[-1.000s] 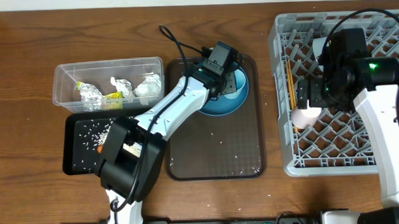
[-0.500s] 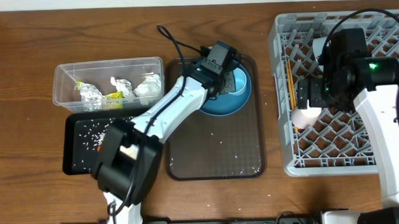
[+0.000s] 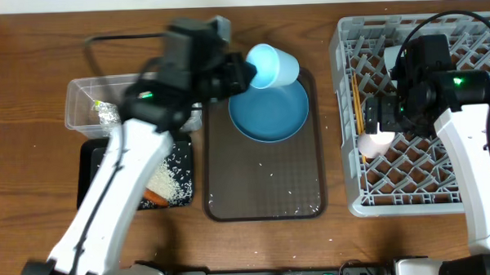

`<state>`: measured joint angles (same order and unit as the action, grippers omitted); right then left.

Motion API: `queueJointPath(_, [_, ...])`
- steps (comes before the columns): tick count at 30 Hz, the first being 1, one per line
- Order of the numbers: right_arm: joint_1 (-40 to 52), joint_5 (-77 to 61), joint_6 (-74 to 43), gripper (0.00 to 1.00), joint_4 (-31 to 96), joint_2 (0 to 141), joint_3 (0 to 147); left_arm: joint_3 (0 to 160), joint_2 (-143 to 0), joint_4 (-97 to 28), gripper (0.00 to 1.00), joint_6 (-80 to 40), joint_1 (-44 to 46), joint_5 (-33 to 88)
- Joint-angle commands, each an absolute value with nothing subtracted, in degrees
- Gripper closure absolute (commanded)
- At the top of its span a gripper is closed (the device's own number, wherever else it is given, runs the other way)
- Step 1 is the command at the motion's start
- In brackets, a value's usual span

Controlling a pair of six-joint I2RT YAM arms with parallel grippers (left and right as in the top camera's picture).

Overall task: Sort waste into correct bins and load items into the dishwasher rack
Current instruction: 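Lift the light-blue cup with the left gripper toward the right gripper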

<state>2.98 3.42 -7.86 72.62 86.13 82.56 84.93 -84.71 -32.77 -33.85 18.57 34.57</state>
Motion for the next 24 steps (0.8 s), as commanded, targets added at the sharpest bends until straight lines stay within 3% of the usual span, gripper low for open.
queueJointPath(1, [1.9, 3.4, -7.7, 0.01, 72.7, 85.8, 83.4, 85.1, -82.3, -33.0, 0.94, -30.8, 14.6, 60.2])
queueJointPath(5, [1.9, 3.4, -7.7, 0.01, 72.7, 85.8, 83.4, 85.1, -81.9, -33.1, 0.94, -30.7, 12.8, 69.3])
queueJointPath(13, [1.9, 2.1, -8.6, 0.01, 72.0, 85.8, 83.4, 85.1, -82.0, -36.3, 0.94, -30.2, 13.0, 71.9])
queueJointPath(20, [1.9, -14.5, -11.3, 0.01, 77.4, 85.8, 83.4, 85.1, -82.0, -36.5, 0.94, -30.2, 13.0, 74.4])
queueJointPath(24, [1.8, -33.7, 6.7, 0.01, 79.5, 85.8, 83.5, 85.1, -82.0, -37.1, 0.94, -30.2, 13.0, 76.1])
